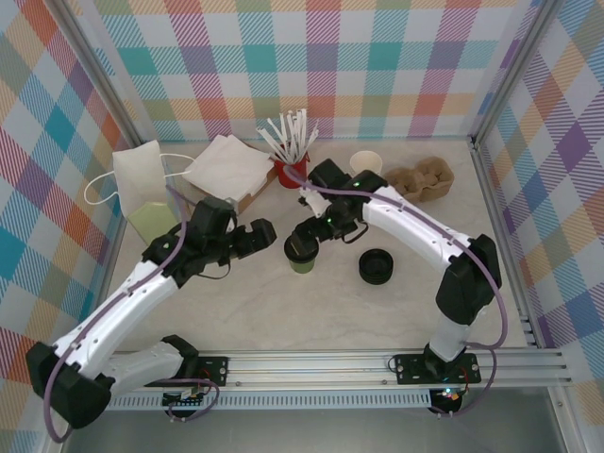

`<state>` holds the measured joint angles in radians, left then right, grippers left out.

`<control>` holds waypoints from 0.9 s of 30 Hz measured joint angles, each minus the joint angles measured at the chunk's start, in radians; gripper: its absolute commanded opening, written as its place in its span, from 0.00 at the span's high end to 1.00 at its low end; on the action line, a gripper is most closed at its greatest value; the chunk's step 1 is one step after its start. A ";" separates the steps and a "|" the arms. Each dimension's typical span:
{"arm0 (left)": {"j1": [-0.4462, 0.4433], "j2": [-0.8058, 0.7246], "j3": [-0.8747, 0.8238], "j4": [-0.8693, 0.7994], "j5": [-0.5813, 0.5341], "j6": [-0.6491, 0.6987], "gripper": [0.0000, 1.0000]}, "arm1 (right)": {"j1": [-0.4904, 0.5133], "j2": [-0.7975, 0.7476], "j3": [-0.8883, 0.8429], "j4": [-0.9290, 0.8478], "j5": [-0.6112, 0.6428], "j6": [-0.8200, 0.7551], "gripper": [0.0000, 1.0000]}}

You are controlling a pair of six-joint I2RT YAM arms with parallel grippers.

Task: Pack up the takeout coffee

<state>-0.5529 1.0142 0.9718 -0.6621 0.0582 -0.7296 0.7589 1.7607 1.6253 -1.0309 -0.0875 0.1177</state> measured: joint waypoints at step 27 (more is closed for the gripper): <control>0.013 -0.105 -0.115 -0.072 -0.052 -0.018 0.00 | 0.089 0.226 0.190 -0.112 0.120 -0.079 0.00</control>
<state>-0.5396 0.9096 0.8566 -0.7338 0.0063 -0.7475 0.8482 1.9865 1.8149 -1.1427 0.0326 0.0391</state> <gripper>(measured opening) 0.999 0.998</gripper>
